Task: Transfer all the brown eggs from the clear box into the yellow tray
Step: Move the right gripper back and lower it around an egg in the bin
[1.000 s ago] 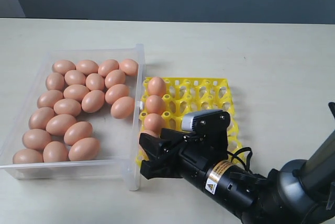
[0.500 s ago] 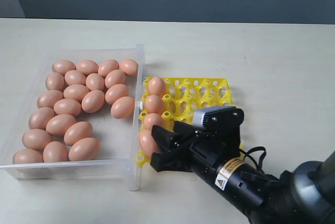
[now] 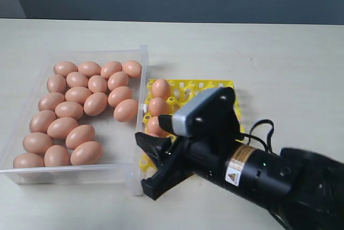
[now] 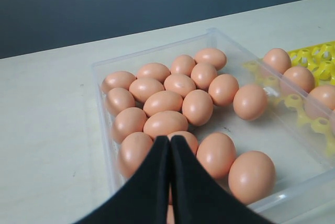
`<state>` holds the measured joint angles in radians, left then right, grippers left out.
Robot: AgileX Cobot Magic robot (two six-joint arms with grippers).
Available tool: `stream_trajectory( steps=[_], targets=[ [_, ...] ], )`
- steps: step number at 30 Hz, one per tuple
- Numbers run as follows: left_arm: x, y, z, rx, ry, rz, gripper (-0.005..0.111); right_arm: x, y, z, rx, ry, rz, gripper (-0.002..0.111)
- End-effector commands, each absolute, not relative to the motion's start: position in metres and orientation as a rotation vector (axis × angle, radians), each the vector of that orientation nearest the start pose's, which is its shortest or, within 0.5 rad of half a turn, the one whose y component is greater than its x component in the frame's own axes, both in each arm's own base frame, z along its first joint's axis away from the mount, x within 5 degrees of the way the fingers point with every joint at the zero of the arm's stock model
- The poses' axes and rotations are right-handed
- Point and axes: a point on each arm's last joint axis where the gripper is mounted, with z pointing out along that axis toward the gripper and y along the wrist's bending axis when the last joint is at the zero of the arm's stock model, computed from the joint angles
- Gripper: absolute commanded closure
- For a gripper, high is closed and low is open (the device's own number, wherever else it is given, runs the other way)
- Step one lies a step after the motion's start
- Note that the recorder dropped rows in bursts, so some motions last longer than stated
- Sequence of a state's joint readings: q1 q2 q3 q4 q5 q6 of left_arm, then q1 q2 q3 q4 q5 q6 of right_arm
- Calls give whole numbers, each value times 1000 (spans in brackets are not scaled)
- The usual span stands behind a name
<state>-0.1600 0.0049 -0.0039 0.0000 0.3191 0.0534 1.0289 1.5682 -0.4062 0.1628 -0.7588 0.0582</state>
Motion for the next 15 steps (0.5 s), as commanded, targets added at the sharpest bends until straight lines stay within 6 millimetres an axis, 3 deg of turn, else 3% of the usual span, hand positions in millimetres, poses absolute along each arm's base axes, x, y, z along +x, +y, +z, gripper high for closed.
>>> stream_trajectory(
  steps=[1, 6, 9, 15],
  targets=[
    [54, -8, 185, 181, 1782, -78, 106, 152, 241, 200, -930, 1864, 627, 60],
    [54, -9, 185, 183, 1782, -80, 106, 172, 278, 242, -1149, 1812, 530, 60],
    [53, -9, 185, 192, 1781, -87, 106, 193, 297, 253, -1248, 1808, 455, 60],
    [53, -9, 185, 192, 1781, -87, 106, 230, 331, 231, -1474, 1863, 265, 60]
  ],
)
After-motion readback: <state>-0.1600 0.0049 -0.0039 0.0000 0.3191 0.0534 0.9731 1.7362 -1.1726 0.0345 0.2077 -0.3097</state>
